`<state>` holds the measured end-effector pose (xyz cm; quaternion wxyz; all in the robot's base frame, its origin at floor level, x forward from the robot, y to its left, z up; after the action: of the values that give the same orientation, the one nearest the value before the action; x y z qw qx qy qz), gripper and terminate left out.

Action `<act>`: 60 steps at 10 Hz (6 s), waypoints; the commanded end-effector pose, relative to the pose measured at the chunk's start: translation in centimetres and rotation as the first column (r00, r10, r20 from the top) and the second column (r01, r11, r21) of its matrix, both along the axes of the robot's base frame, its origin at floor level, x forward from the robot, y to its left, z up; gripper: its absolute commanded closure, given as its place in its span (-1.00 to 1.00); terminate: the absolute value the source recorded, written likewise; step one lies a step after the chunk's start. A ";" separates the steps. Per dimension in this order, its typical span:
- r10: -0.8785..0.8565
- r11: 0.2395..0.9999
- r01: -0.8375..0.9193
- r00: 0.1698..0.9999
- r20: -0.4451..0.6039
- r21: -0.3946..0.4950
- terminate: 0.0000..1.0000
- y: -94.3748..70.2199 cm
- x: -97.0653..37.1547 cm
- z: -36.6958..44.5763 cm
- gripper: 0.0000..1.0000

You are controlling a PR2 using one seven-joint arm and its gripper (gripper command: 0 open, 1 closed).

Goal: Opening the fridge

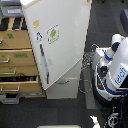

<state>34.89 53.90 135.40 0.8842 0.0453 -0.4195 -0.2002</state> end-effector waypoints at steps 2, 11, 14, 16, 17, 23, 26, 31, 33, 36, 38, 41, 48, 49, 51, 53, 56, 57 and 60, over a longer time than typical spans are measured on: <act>0.030 0.998 -0.056 0.774 -0.632 -0.021 -1.00 -3.4 38.5 -29.1 -1.00; -0.277 0.916 0.399 0.696 -0.663 0.036 -1.00 -61.9 40.3 -26.2 -1.00; -0.314 0.850 0.511 0.683 -0.660 0.125 -1.00 -79.5 19.1 -13.7 -1.00; -0.402 0.796 0.599 0.635 -0.660 0.091 -1.00 -84.5 7.2 -5.4 -1.00; -0.447 0.751 0.649 0.635 -0.631 0.120 -1.00 -85.9 -0.1 -0.9 -1.00; -0.512 0.694 0.710 0.602 -0.613 0.117 -1.00 -85.8 -6.1 1.8 -1.00; -0.454 0.757 0.646 0.626 -0.634 0.096 -1.00 -83.6 0.2 -0.9 -1.00; -0.224 0.893 0.430 0.685 -0.694 0.136 -1.00 -70.1 14.4 -10.9 -1.00; -0.207 0.907 0.401 0.692 -0.691 0.130 -1.00 -61.9 17.9 -14.8 -1.00; -0.176 0.917 0.372 0.703 -0.689 0.145 -1.00 -57.9 21.5 -18.3 -1.00; -0.241 0.895 0.428 0.700 -0.672 0.124 -1.00 -58.9 22.4 -18.5 -1.00; -0.253 0.891 0.434 0.720 -0.646 0.135 -1.00 -56.0 24.5 -21.2 -1.00; -0.374 0.838 0.540 0.675 -0.636 0.082 -1.00 -60.3 24.5 -30.4 -1.00; -0.392 0.837 0.543 0.690 -0.609 0.076 -1.00 -59.6 23.4 -31.5 -1.00; -0.420 0.865 0.502 0.725 -0.546 0.000 -1.00 -56.8 19.8 -33.9 -1.00; -0.416 0.892 0.447 0.751 -0.513 -0.068 -1.00 -54.1 18.6 -35.0 -1.00; -0.408 0.905 0.413 0.776 -0.481 -0.101 -1.00 -51.1 18.2 -33.5 -1.00; -0.396 0.912 0.397 0.789 -0.469 -0.102 -1.00 -50.5 18.6 -33.5 -1.00; -0.330 0.944 0.289 0.818 -0.471 -0.160 -1.00 -45.3 20.0 -35.6 -1.00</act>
<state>53.34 2.54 102.18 0.8997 -0.0864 -0.1784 -0.3889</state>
